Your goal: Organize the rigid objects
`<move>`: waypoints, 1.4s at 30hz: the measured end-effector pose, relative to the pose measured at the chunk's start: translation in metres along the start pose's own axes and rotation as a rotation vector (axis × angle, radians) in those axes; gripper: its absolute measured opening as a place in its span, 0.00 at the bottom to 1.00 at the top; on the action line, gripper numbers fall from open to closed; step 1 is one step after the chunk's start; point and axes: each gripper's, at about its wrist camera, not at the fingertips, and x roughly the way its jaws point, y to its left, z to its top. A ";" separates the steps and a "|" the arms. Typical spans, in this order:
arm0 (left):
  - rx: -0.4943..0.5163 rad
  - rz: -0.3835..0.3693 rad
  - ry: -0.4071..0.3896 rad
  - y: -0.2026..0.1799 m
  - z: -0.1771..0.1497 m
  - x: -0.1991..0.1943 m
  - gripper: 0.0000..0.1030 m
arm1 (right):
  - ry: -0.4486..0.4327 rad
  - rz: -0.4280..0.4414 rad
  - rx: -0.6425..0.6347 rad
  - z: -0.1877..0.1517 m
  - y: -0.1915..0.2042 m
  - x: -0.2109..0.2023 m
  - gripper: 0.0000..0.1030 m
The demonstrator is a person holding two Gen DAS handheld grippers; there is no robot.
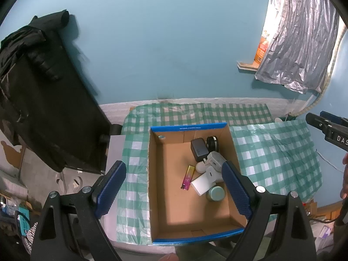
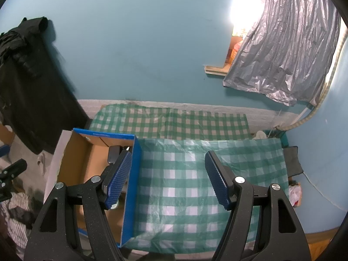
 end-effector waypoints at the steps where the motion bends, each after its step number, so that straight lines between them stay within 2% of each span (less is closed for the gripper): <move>1: 0.001 0.004 -0.001 0.000 0.000 0.000 0.88 | 0.001 0.001 -0.001 -0.001 0.000 0.000 0.67; 42: 0.039 0.030 0.002 -0.008 0.001 0.004 0.88 | 0.009 0.005 -0.008 -0.004 0.001 0.004 0.67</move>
